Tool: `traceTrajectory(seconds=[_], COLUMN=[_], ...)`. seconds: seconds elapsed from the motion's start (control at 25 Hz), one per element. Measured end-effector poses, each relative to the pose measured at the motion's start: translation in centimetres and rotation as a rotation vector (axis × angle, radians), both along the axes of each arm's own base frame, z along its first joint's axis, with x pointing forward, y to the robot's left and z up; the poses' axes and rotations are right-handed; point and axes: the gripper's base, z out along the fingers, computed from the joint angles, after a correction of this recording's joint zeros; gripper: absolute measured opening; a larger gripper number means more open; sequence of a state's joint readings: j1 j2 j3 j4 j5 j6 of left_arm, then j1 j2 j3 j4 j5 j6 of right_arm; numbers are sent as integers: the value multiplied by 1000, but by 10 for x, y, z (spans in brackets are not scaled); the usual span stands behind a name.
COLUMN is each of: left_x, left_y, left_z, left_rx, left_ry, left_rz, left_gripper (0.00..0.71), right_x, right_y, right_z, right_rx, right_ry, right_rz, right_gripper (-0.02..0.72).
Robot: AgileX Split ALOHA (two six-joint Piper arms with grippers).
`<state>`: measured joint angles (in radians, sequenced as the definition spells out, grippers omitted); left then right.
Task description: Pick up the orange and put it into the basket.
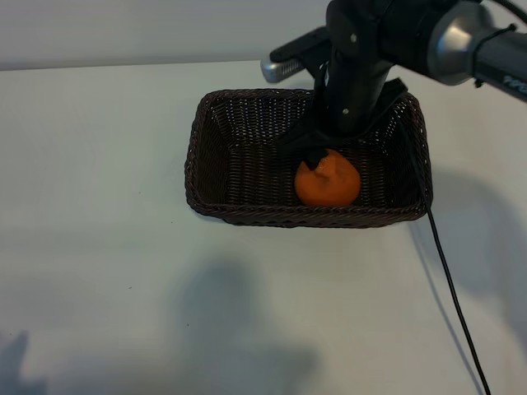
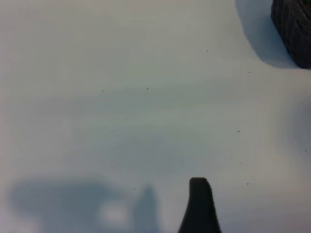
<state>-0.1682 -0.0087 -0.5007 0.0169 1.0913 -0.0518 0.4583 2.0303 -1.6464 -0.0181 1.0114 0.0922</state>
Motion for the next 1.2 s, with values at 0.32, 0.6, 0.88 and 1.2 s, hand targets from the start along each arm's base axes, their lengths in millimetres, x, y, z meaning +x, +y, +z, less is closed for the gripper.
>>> traceTrajectory(seconds=[0.32, 0.6, 0.88, 1.2], left_x=[0, 0, 0, 0], left_y=[0, 0, 0, 0], left_z=[0, 0, 0, 0], left_rx=[0, 0, 0, 2], left_ry=[0, 0, 0, 0], left_rz=[0, 0, 0, -1], left_gripper=[552, 552, 552, 552], right_x=[15, 46, 53, 36], right_y=[-17, -103, -219, -309], right_z=[39, 63, 63, 63], right_rx=[-24, -31, -57, 67], right_ry=[-74, -116, -100, -81], right_rz=[-33, -234, -472, -673], right_gripper=[601, 598, 598, 598])
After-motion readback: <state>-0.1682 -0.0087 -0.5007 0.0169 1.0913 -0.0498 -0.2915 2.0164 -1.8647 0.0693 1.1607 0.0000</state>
